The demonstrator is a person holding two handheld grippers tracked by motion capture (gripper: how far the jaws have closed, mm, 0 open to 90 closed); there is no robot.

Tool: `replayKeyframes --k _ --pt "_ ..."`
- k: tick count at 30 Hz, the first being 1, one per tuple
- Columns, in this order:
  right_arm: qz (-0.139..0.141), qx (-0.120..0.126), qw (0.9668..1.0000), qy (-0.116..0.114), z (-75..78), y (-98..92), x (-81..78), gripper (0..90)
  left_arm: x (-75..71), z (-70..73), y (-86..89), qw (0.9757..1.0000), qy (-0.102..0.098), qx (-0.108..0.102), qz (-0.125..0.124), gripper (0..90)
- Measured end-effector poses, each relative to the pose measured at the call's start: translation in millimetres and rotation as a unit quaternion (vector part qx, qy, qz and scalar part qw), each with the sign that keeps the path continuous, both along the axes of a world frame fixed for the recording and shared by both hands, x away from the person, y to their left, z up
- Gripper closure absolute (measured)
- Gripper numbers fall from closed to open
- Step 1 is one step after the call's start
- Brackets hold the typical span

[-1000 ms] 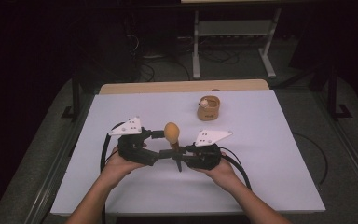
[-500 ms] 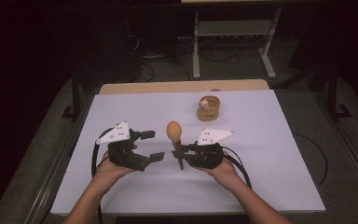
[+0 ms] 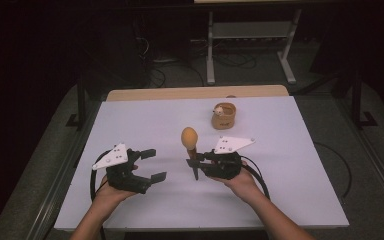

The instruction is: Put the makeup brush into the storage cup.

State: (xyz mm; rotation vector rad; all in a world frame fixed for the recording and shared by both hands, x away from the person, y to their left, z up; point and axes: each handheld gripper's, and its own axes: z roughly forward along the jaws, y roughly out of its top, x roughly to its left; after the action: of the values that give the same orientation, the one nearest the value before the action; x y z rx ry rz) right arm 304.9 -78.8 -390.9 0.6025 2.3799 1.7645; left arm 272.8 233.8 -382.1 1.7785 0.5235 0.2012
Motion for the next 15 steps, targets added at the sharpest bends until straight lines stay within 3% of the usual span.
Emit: replayKeyframes --k 10,15 --pt "-0.008 -0.003 1.0 -0.001 2.9 -5.8 2.7 72.9 -5.8 -6.2 12.4 0.9993 -0.018 -0.021 0.024 11.3" --pt "-0.014 0.001 0.9999 0.001 6.5 -10.3 5.0 72.7 -9.9 -9.9 18.5 0.999 -0.015 -0.029 0.032 11.3"
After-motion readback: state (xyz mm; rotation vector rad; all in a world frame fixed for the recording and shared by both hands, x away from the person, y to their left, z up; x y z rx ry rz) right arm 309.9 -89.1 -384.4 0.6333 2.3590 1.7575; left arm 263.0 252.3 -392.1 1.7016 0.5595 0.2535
